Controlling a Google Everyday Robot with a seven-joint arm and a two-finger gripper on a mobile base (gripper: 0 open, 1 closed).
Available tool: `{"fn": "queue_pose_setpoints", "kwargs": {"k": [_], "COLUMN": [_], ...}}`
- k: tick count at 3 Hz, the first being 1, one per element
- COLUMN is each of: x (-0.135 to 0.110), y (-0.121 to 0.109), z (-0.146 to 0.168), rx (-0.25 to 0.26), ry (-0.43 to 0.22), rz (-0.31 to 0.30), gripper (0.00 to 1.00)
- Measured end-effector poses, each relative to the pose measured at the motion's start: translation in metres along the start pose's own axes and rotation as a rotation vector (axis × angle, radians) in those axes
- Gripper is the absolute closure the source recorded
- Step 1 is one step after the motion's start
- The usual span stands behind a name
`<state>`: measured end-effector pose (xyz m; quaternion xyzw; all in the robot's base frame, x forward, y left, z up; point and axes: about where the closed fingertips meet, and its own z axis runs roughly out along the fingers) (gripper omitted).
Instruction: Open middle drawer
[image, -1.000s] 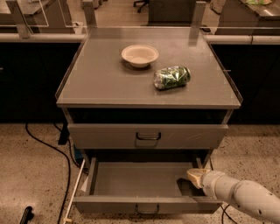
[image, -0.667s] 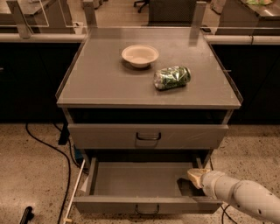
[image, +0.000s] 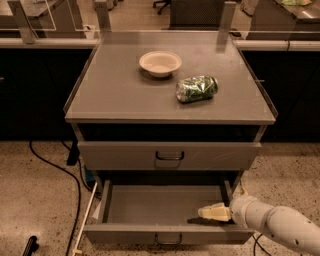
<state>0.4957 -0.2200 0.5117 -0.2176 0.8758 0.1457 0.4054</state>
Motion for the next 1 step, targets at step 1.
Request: {"fn": "queue_pose_setpoints", "kwargs": {"k": [1], "x": [0.0000], "y": [0.0000], "z": [0.0000], "rx": [0.000], "ry": [0.000], "rz": [0.000], "gripper": [0.00]}}
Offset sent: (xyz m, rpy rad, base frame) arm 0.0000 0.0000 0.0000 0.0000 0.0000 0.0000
